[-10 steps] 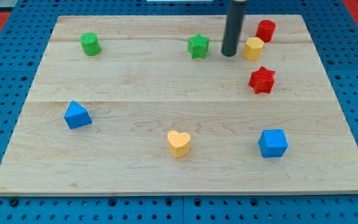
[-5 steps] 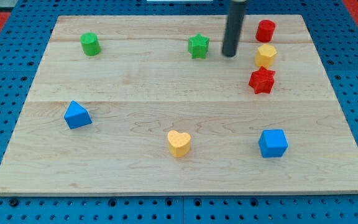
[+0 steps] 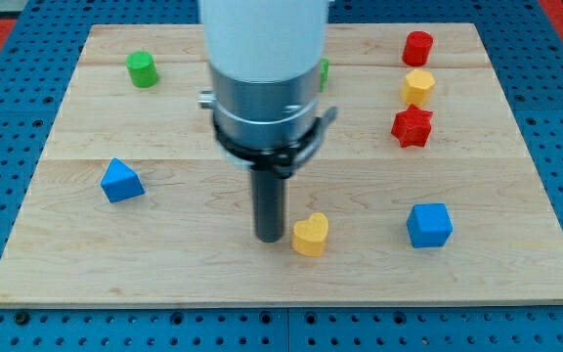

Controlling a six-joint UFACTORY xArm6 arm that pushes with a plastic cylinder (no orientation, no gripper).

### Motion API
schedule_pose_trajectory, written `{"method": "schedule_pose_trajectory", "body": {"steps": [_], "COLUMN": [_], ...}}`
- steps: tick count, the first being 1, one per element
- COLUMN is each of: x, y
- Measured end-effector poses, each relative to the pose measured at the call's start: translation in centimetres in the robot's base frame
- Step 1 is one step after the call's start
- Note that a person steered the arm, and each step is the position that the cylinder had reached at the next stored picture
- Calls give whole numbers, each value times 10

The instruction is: Place the yellow heart below the red star

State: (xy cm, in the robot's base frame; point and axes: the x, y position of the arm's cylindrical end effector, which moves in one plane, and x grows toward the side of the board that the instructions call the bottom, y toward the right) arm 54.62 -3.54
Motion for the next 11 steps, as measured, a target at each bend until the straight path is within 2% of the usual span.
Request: {"method": "schedule_pose_trajectory", "body": {"steps": [1, 2, 5, 7, 9, 11], "x": [29, 19, -34, -47, -64, -74], "y": [5, 51, 107, 132, 120, 167]}}
